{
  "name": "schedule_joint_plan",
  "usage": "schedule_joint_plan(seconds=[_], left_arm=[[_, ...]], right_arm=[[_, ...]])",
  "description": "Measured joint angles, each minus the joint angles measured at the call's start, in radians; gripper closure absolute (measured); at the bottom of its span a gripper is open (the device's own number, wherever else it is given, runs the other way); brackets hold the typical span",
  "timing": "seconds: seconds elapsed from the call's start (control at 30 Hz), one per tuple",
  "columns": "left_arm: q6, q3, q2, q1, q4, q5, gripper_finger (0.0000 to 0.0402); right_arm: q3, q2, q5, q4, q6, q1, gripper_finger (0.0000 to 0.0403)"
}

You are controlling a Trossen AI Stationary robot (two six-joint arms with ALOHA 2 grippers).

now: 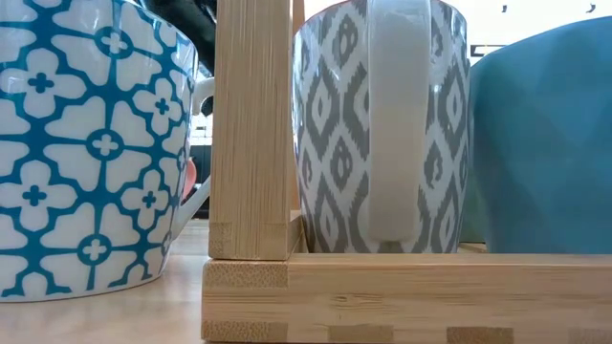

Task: Place coffee mugs
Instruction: Put the yellow patterned mug on the shelf

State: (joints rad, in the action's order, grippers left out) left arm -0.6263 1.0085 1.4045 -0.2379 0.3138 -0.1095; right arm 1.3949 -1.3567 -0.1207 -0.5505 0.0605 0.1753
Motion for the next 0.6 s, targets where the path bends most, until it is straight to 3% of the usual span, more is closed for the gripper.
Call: schedule_joint_plan(seconds=[0.27, 0.6], left_arm=[[0.144, 0.0, -0.117, 0.0, 0.04, 0.07, 0.0264], [0.248, 0.0, -0.2, 0.007, 0.202, 0.07, 0.0264]], right_arm=[[0.0, -0.039, 0.057, 0.126, -0.126, 0.027, 0.0206], [0.0, -0.242, 0.184, 0.241, -0.197, 0.077, 0.0206]])
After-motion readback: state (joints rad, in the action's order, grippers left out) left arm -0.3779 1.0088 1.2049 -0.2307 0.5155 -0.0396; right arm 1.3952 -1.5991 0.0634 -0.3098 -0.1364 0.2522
